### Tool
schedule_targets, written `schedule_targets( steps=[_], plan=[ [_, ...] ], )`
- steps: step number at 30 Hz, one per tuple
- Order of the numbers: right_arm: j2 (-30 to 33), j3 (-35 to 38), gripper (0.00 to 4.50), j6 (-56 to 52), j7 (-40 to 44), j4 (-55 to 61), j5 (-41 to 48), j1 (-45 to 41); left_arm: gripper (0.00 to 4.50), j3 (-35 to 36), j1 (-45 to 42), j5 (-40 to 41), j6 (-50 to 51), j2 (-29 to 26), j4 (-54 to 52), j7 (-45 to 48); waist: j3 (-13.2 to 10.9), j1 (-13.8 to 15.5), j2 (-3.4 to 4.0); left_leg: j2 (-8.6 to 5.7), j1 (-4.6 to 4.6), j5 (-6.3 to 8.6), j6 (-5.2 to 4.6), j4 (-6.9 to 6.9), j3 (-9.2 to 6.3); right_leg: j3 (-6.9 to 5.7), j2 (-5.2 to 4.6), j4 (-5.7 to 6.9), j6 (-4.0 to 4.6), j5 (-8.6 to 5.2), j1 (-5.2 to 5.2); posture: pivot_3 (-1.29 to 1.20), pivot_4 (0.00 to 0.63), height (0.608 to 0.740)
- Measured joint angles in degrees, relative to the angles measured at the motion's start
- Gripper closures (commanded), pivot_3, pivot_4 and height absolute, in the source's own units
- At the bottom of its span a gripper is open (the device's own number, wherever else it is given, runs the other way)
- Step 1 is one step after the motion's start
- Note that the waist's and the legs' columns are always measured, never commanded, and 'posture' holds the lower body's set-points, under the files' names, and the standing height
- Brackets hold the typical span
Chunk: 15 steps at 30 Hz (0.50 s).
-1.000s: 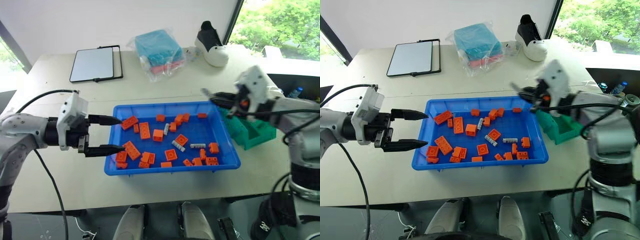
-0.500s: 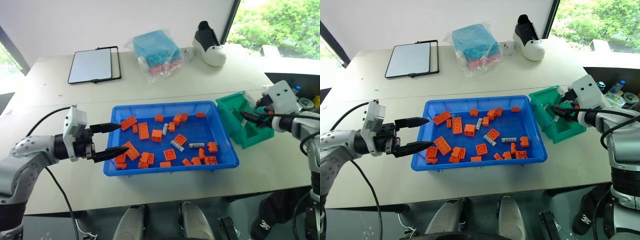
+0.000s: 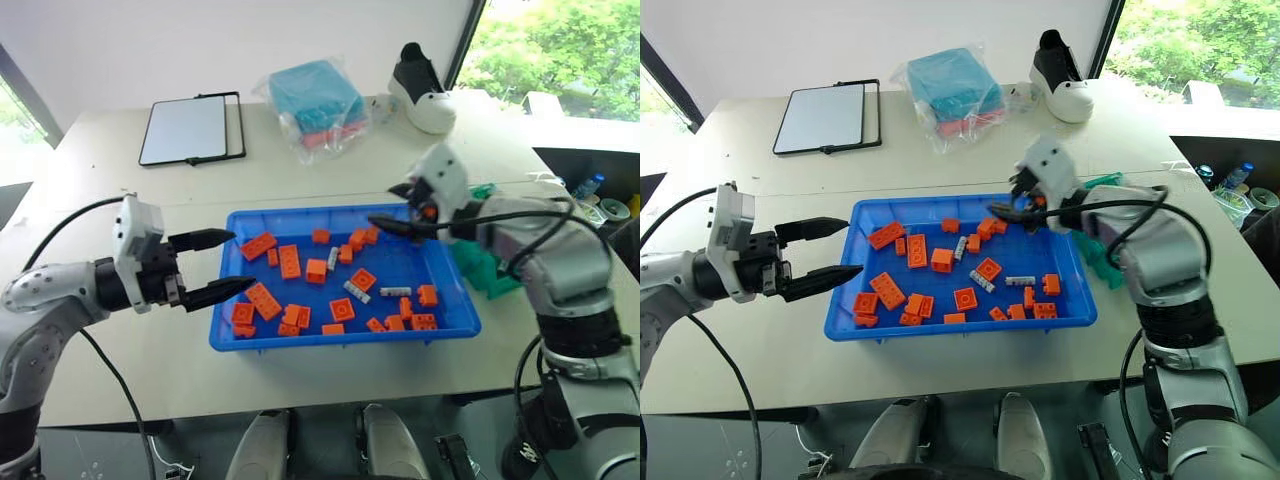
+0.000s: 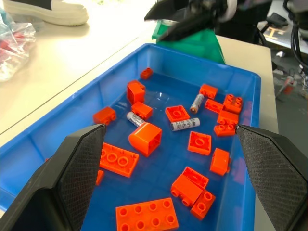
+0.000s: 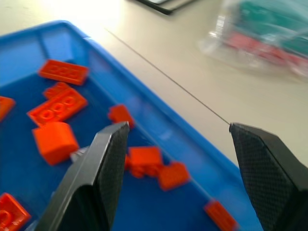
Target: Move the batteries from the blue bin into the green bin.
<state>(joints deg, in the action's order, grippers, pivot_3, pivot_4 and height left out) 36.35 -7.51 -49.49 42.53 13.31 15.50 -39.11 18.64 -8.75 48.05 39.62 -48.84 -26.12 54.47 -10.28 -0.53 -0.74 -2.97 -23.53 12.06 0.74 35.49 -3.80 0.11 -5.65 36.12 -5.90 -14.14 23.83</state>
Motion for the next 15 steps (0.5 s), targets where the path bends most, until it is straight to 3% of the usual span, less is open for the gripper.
schedule_targets(
  steps=[3, 4, 6, 15],
  plan=[
    [-0.93, -5.27, 1.08, 7.48, 2.87, -6.19, -2.88, -0.01, 0.00, -0.24, -2.06, 0.70, 1.29, 0.04, -0.19, -1.90, -0.02, -0.20, -0.04, -0.01, 0.00, 0.01, -0.01, 0.10, 0.01, 0.00, 0.00, -0.02, 0.00, 0.00, -0.05, 0.00, 0.150, 0.731],
    [-1.41, -6.36, 0.53, 9.25, 3.90, -8.02, -3.41, -0.01, 0.00, -0.46, -2.63, 1.05, 1.63, 0.05, -0.53, -2.41, -0.02, -0.24, -0.04, -0.01, 0.00, 0.02, -0.02, 0.11, 0.01, 0.00, 0.00, -0.01, -0.01, 0.01, -0.05, 0.00, 0.150, 0.731],
    [-1.60, -8.43, 0.02, 12.92, 6.31, -11.23, -4.26, 0.00, 0.00, -1.15, -3.38, 1.63, 2.41, 0.08, -1.50, -3.42, -0.02, -0.25, -0.04, -0.01, 0.01, 0.02, -0.03, 0.10, 0.01, 0.00, 0.01, 0.01, -0.15, 0.08, -0.04, 0.00, 0.150, 0.731],
    [-3.61, -12.83, 0.02, 23.22, 10.55, -17.15, -9.13, 0.02, 0.00, -0.74, -0.58, 3.93, 3.83, -0.69, -3.61, -3.83, -0.03, -0.45, -0.03, 0.02, 0.03, 0.04, -0.03, 0.08, -0.01, 0.00, 0.04, 0.03, -0.13, 0.07, -0.02, 0.00, 0.150, 0.731]
  ],
)
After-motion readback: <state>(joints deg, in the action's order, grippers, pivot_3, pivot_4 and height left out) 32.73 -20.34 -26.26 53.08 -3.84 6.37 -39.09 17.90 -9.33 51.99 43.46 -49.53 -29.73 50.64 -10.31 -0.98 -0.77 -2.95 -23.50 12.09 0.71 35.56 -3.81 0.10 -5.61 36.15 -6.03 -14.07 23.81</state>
